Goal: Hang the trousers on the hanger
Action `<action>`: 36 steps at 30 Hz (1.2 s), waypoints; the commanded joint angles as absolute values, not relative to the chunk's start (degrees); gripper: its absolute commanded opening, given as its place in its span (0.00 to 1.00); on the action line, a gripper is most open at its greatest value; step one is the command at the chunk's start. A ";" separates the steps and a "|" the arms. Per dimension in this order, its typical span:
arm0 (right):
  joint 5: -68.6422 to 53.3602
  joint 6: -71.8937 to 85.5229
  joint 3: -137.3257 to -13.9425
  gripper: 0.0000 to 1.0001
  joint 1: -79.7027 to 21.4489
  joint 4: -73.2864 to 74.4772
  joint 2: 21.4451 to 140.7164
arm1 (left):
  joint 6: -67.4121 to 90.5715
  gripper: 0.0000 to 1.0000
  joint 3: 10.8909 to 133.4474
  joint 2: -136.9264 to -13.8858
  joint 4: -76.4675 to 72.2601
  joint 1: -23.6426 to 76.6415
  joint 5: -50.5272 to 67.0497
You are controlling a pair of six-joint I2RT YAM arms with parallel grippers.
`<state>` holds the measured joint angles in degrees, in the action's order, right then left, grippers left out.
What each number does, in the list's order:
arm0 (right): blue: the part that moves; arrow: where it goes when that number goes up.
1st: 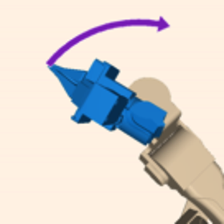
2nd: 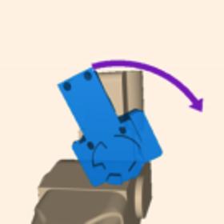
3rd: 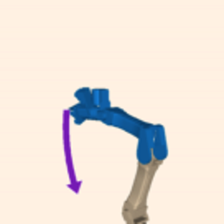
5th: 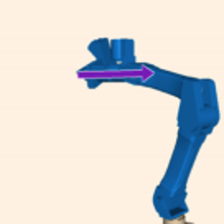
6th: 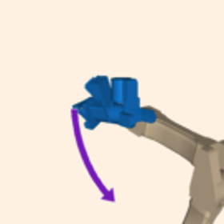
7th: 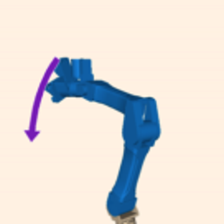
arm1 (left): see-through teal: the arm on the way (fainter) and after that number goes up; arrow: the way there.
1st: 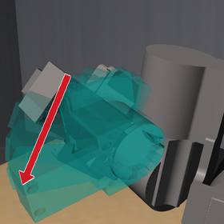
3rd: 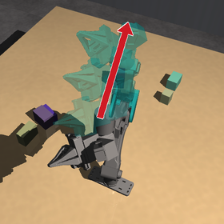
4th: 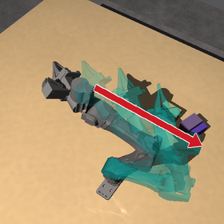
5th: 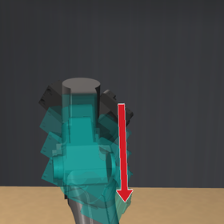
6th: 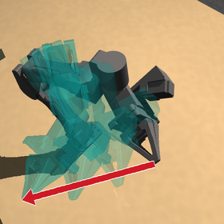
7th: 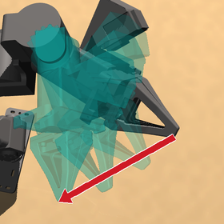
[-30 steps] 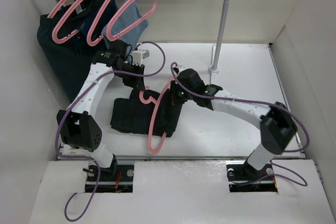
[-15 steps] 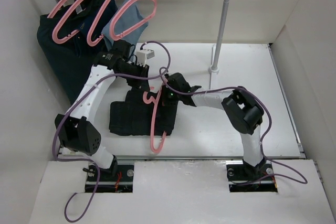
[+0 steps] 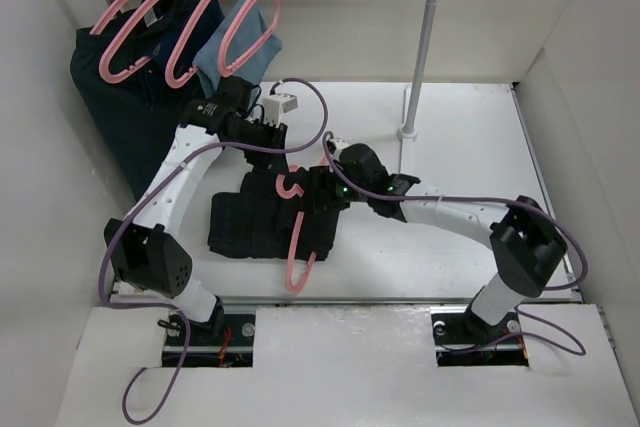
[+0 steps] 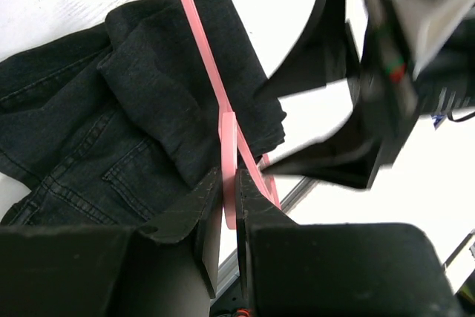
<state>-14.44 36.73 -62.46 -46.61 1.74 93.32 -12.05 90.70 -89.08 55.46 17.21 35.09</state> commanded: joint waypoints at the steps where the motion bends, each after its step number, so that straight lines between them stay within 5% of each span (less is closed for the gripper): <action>1: -14.14 33.83 -64.86 0.74 -48.69 5.89 94.39 | -11.78 0.00 91.93 -88.24 55.02 17.84 36.04; 5: -14.67 38.75 -68.98 0.74 -48.69 6.50 99.30 | -11.78 0.00 92.46 -88.86 55.02 17.84 36.04; 9: -16.69 44.81 -73.29 0.63 -48.69 7.73 104.14 | -11.78 0.00 92.46 -88.86 55.02 17.84 36.91; 12: -19.15 45.53 -74.00 0.22 -48.69 7.21 106.08 | -13.70 0.00 91.94 -88.86 55.54 18.37 38.67; 13: -19.77 46.14 -74.00 0.00 -48.08 6.68 106.08 | -14.41 0.15 91.93 -88.86 56.42 19.07 38.67; 17: -27.22 51.21 -66.55 0.00 -44.83 -4.07 100.48 | -18.45 0.50 89.13 -86.23 57.22 19.60 35.17; 21: -34.62 53.88 -59.16 0.00 -41.57 -13.44 97.56 | -20.74 0.62 86.40 -83.94 56.69 19.60 33.05; 30: -42.71 55.90 -50.90 0.00 -37.02 -24.52 94.05 | -20.13 0.62 79.45 -81.47 52.30 19.60 33.65; 33: -42.71 55.11 -48.09 0.00 -34.47 -24.52 92.81 | -21.35 0.62 81.19 -80.95 53.60 17.50 44.00; 36: -42.71 53.97 -46.85 0.00 -33.23 -23.82 94.04 | -21.54 0.72 86.28 -78.49 53.09 17.66 48.25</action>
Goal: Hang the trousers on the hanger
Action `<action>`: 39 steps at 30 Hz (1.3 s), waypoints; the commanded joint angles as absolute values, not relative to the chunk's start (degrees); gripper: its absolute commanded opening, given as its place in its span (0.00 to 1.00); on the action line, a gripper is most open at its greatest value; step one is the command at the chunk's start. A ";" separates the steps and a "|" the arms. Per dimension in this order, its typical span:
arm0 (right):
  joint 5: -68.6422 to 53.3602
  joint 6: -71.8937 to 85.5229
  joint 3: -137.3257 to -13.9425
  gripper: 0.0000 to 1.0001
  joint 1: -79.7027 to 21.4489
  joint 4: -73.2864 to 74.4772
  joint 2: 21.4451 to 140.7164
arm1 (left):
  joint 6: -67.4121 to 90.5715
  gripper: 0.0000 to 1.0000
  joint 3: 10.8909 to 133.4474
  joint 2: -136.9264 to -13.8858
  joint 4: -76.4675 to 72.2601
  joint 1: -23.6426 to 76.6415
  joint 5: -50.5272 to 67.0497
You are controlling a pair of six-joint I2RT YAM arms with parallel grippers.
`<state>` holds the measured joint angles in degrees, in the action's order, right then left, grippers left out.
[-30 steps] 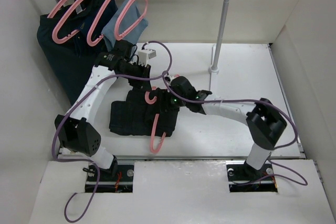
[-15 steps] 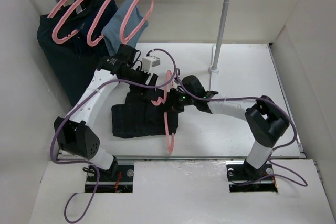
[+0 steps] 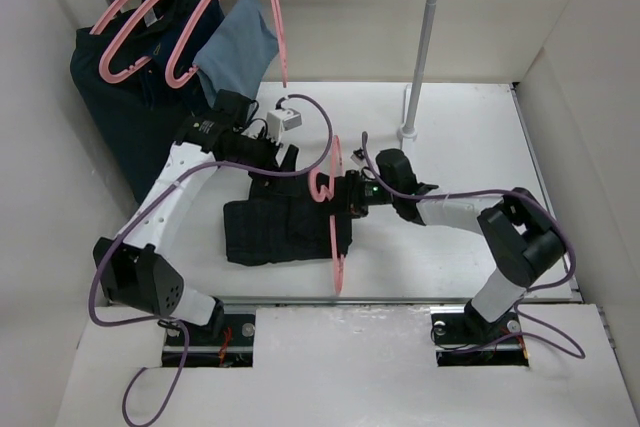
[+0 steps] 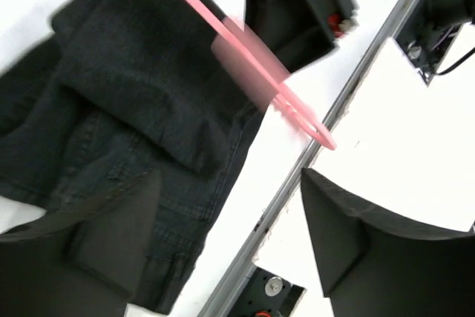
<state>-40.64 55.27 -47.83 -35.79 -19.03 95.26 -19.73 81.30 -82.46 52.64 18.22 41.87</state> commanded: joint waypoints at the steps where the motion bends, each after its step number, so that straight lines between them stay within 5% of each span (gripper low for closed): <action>1: -42.71 53.96 -46.85 0.00 -33.22 -23.82 94.56 | -21.53 0.74 87.53 -78.49 53.09 18.54 47.64; 6: -42.71 53.44 -48.08 0.00 -33.84 -23.82 96.94 | -21.01 0.82 89.74 -77.96 53.61 20.83 48.69; 16: -45.09 51.68 -47.55 0.00 -32.78 -24.43 94.04 | -18.45 0.73 69.27 -80.86 46.33 22.58 33.23; 25: -46.32 52.91 -46.14 0.00 -32.78 -28.65 92.81 | -11.97 0.94 69.51 -91.13 37.37 26.46 31.83; 32: -44.65 53.44 -44.03 0.00 -32.78 -28.65 90.09 | -10.37 0.94 67.77 -99.84 34.90 26.98 23.47; 35: -44.03 53.44 -43.51 0.00 -32.78 -28.65 89.47 | -11.07 0.77 67.76 -100.46 34.37 28.91 27.40; 36: -44.03 53.44 -43.51 0.00 -32.78 -28.65 89.47 | -11.60 0.48 67.76 -100.46 34.37 29.44 27.94; 39: -44.03 54.05 -42.90 0.00 -32.26 -28.65 87.81 | -12.13 0.00 70.48 -98.18 36.81 29.44 28.48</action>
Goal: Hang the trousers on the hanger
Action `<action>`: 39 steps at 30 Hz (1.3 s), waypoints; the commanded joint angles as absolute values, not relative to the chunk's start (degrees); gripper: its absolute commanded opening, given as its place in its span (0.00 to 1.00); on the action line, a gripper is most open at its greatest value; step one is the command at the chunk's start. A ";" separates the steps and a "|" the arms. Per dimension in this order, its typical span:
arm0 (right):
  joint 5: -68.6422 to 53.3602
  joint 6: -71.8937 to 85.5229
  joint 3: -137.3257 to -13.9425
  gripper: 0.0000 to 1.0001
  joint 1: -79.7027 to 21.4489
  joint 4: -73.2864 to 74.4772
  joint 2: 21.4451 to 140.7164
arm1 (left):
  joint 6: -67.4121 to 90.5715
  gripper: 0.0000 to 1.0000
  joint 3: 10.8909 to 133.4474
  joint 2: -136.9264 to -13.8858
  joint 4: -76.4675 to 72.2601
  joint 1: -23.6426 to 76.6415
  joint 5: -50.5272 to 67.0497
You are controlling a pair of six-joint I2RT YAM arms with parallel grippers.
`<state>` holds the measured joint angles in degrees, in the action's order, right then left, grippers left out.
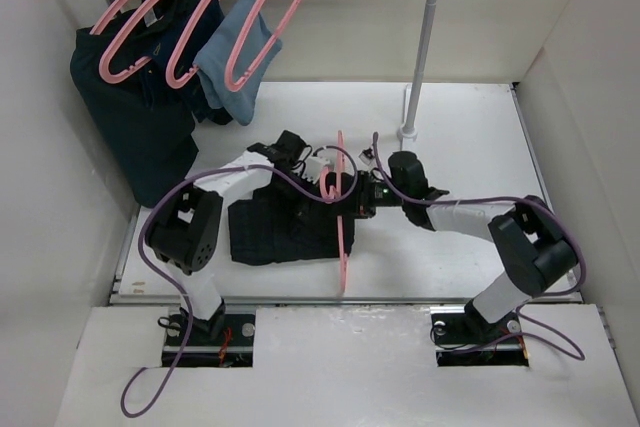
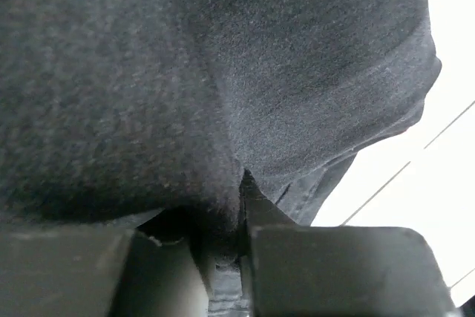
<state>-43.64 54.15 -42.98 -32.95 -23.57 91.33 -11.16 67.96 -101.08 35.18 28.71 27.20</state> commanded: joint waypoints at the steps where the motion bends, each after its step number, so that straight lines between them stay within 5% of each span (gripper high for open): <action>1: -44.03 54.05 -42.02 0.00 -31.47 -28.65 86.32 | -12.82 0.00 71.27 -96.52 37.87 28.92 28.48; 9: -41.75 58.97 -36.48 0.00 -24.53 -29.18 79.45 | -20.30 0.00 86.03 -86.84 50.62 25.75 37.34; 16: -43.33 66.71 -36.73 0.00 -25.13 -40.69 91.57 | -23.82 0.00 93.33 -82.53 56.24 25.75 48.86; 24: -43.15 74.71 -35.08 0.00 -25.85 -56.59 100.28 | -25.74 0.00 92.30 -79.28 59.33 23.04 46.25; 36: -25.40 54.05 -41.65 0.00 -25.93 -11.98 73.92 | -32.26 0.00 65.67 -76.37 52.49 10.37 21.63; 38: -25.40 52.56 -44.37 0.00 -25.93 -8.98 73.39 | -31.29 0.07 61.20 -77.43 48.28 11.59 17.17; 39: -24.79 51.95 -46.99 0.00 -26.62 -7.57 72.87 | -30.77 0.20 59.95 -77.95 47.12 12.30 15.75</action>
